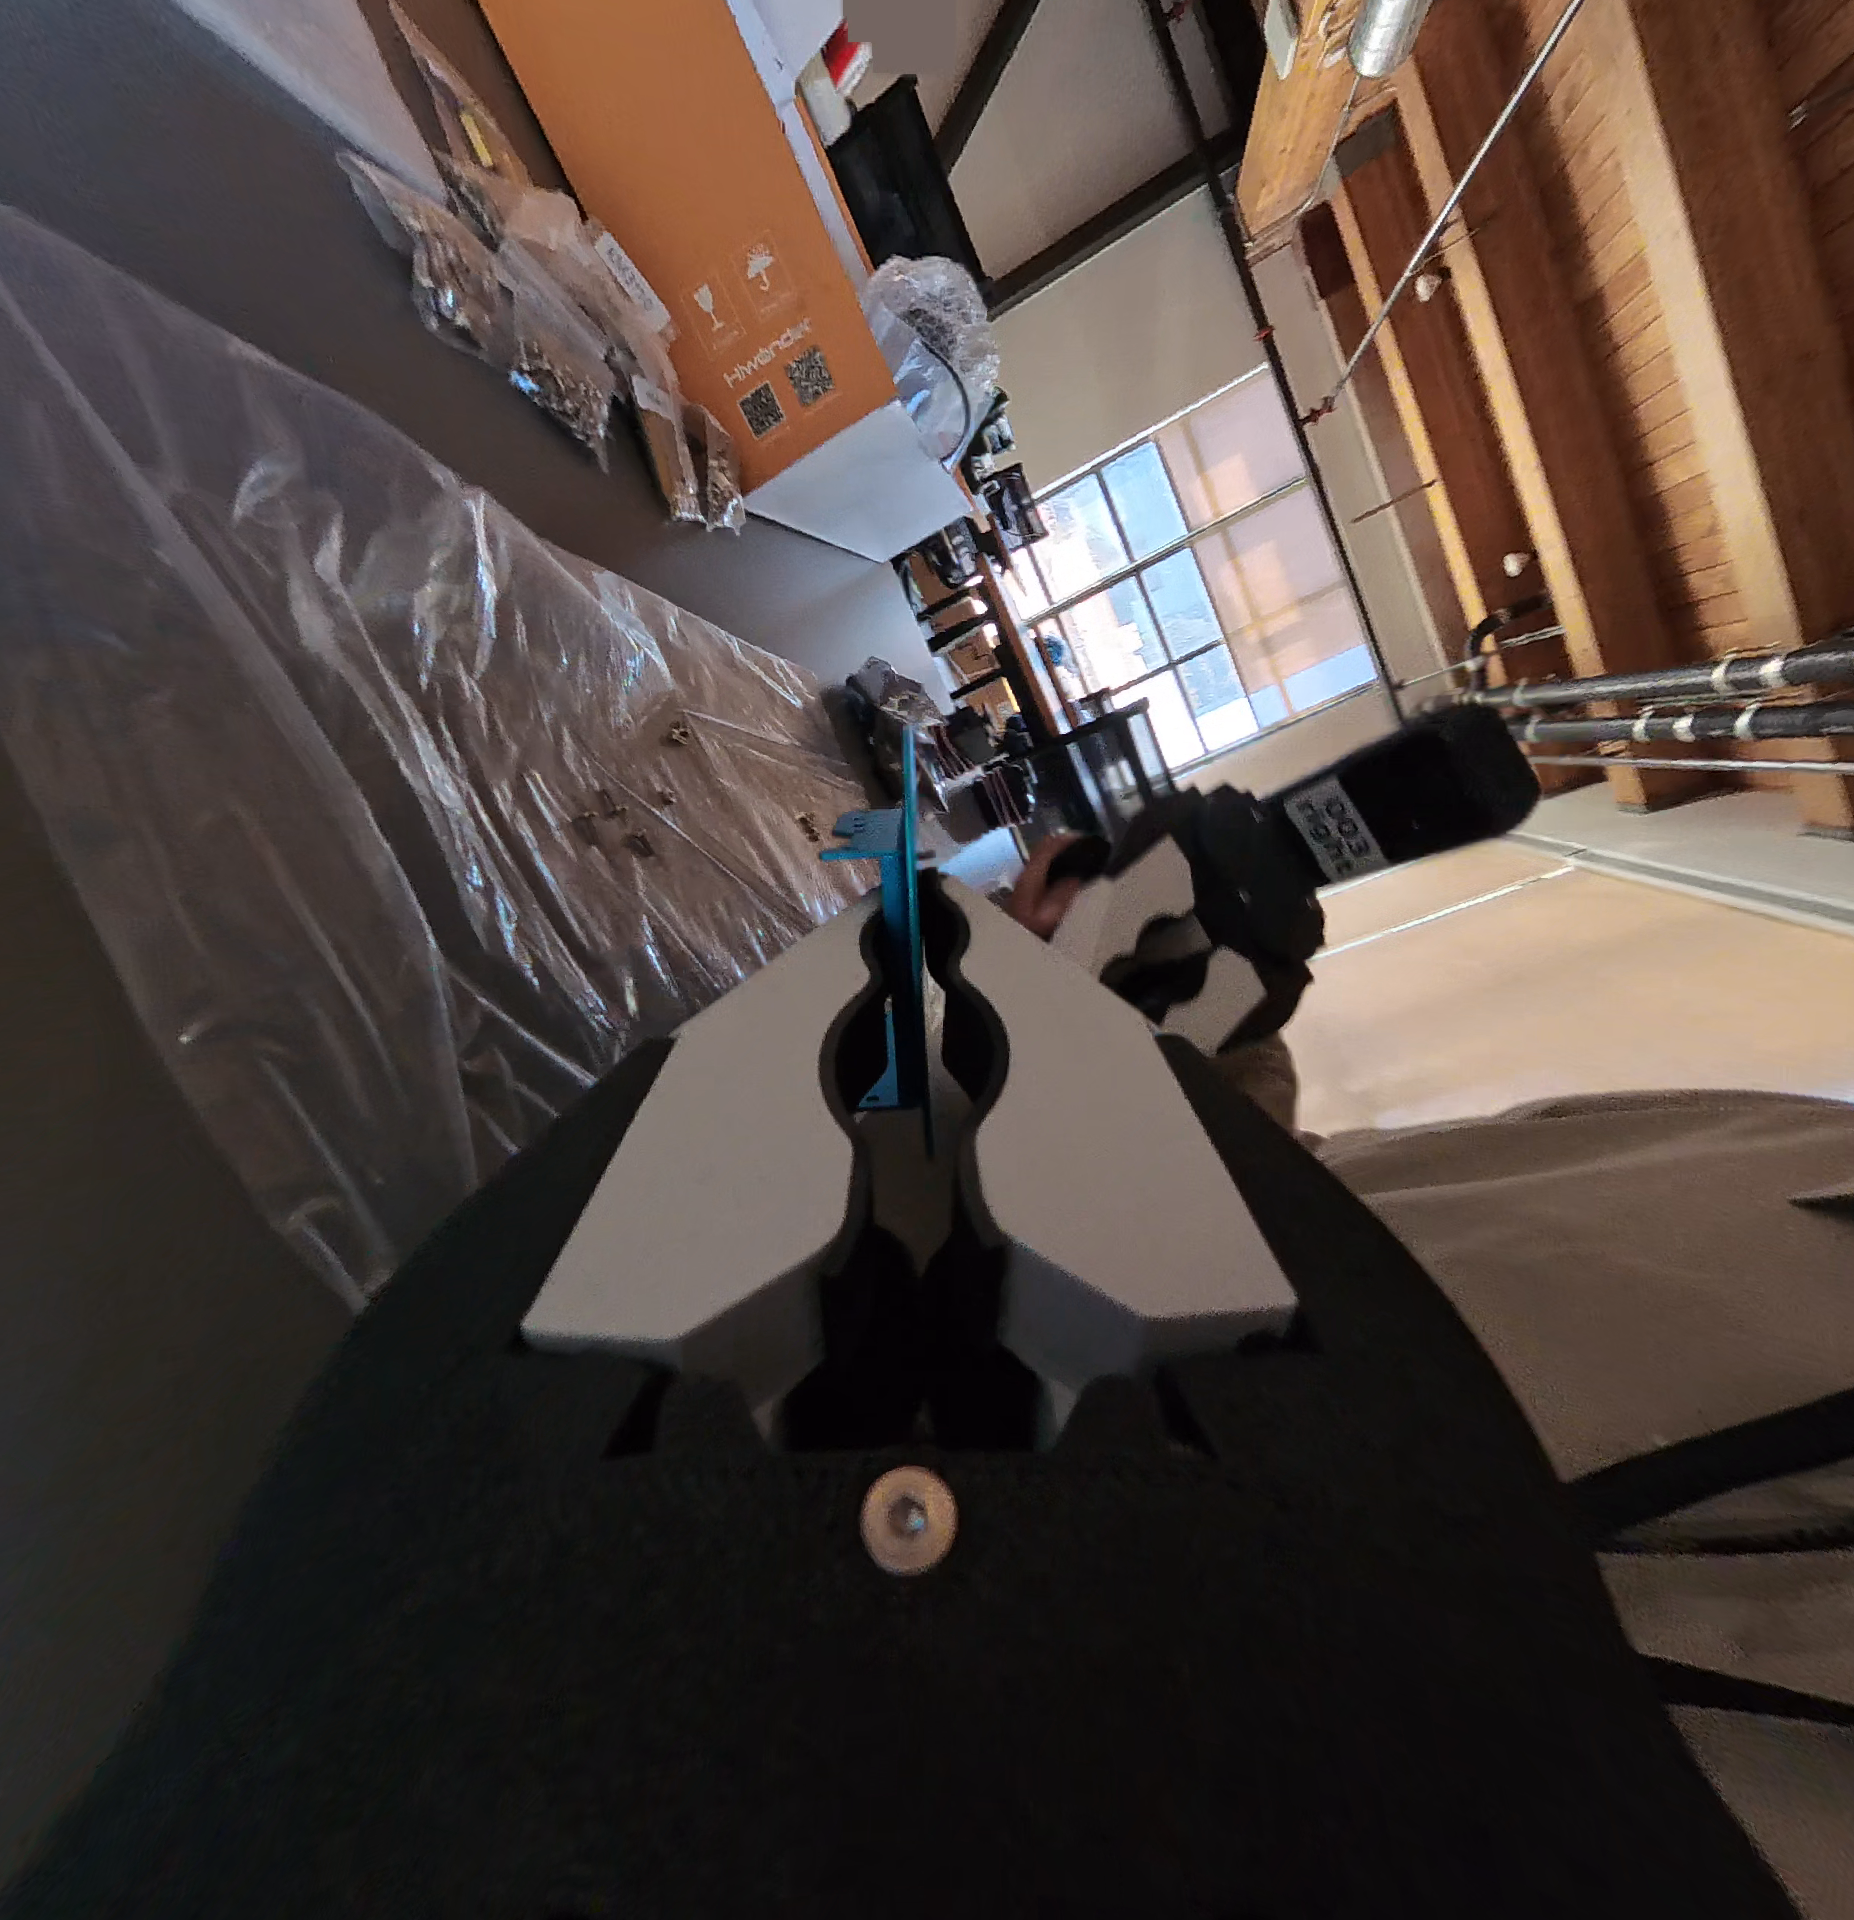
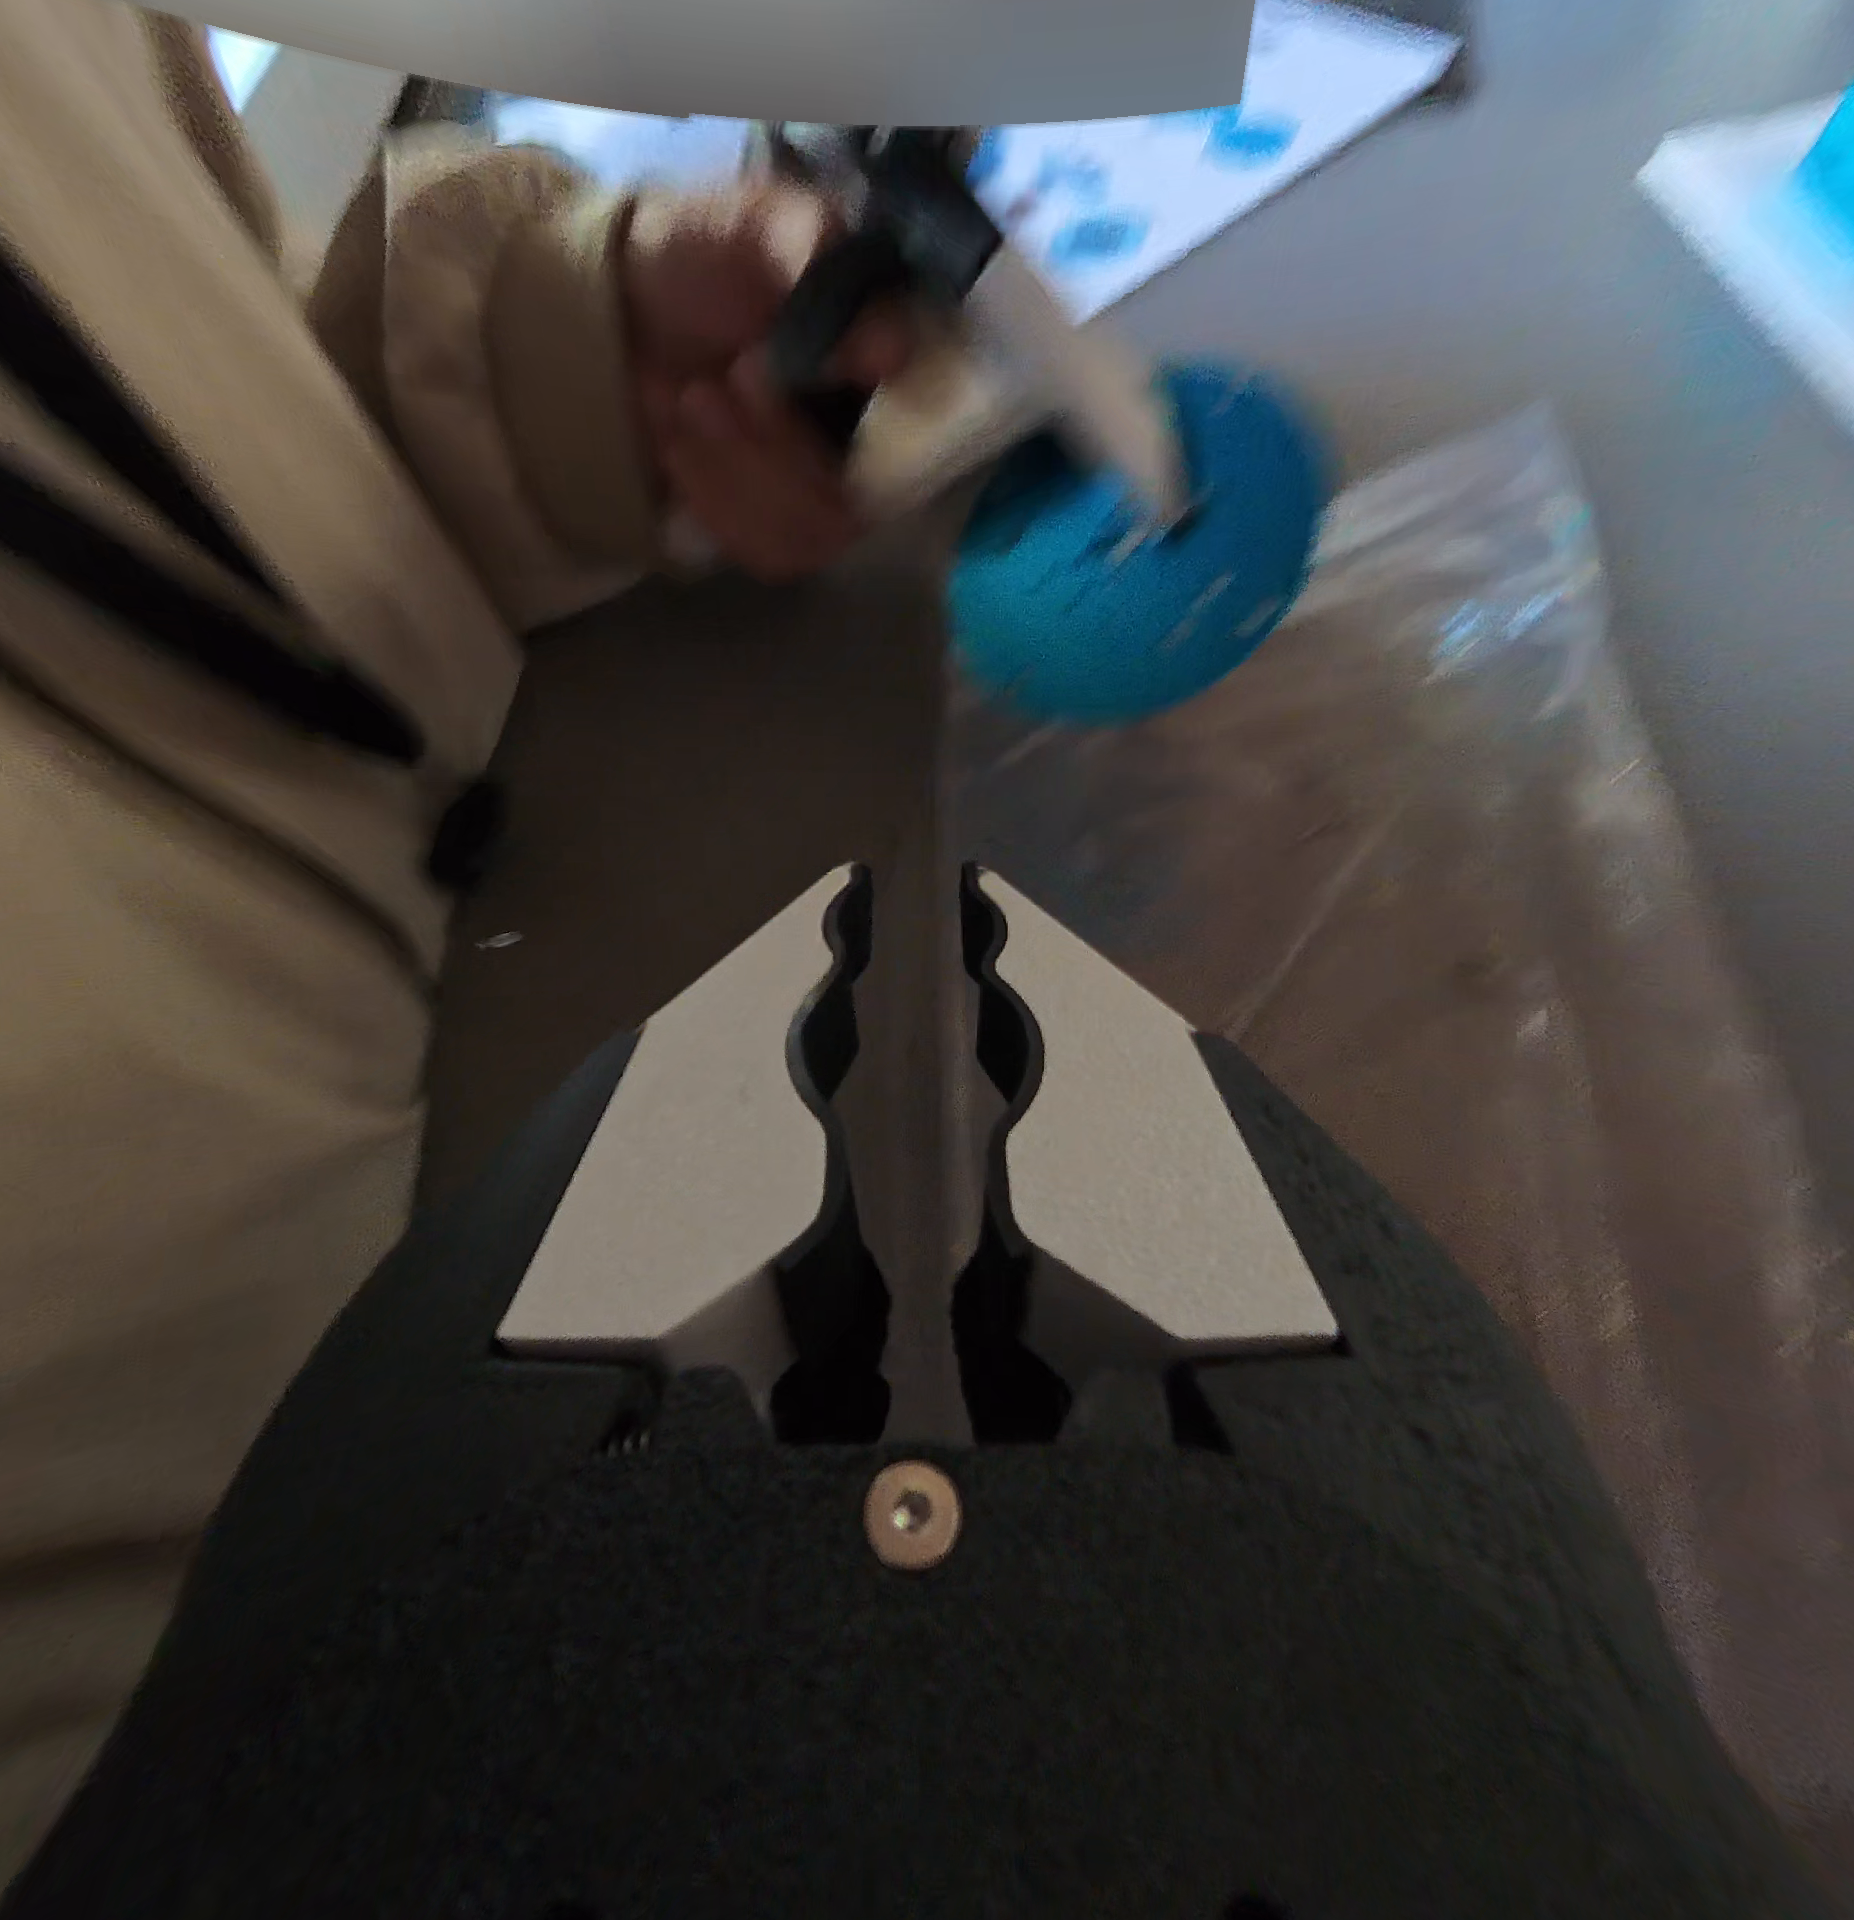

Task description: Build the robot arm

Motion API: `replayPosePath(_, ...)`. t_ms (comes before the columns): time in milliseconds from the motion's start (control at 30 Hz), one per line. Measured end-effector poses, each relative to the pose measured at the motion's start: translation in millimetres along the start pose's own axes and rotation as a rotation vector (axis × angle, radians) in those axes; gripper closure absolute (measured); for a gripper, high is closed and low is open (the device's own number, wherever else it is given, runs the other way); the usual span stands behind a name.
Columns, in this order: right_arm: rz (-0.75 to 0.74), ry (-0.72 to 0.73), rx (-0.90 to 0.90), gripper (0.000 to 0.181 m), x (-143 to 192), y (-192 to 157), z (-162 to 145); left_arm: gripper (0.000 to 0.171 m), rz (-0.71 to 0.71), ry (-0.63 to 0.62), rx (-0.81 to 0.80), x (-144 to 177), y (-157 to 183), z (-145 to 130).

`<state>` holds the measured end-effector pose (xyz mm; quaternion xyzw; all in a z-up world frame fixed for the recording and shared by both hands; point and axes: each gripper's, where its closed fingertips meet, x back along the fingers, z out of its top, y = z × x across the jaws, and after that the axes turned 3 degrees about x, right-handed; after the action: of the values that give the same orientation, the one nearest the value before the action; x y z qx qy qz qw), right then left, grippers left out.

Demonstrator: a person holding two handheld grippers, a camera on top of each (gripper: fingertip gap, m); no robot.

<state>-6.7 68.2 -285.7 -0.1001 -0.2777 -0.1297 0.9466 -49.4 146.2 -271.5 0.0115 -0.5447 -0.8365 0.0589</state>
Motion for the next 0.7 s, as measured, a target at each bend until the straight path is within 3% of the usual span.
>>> replayPosePath(100, -0.042, -0.053, -0.023, 0.166, 7.8, -19.5, -21.2, 0.171, 0.033, 0.014, -0.072, 0.6, 0.9, 2.4)
replayPosePath(200, 0.009, 0.018, -0.065, 0.168, 9.1, -46.3, -18.6, 0.171, 0.089, 0.015, -0.146, 0.1, -1.8, 2.7)
replayPosePath(400, 0.109, -0.068, 0.077, 0.169, -26.4, -98.4, -36.5, 0.171, 0.134, 0.022, -0.207, 0.3, -3.9, 2.4)
replayPosePath(700, -0.050, -0.116, 0.207, 0.171, -67.0, -118.8, -38.9, 0.171, 0.223, 0.100, -0.334, 32.9, 7.7, -6.0)
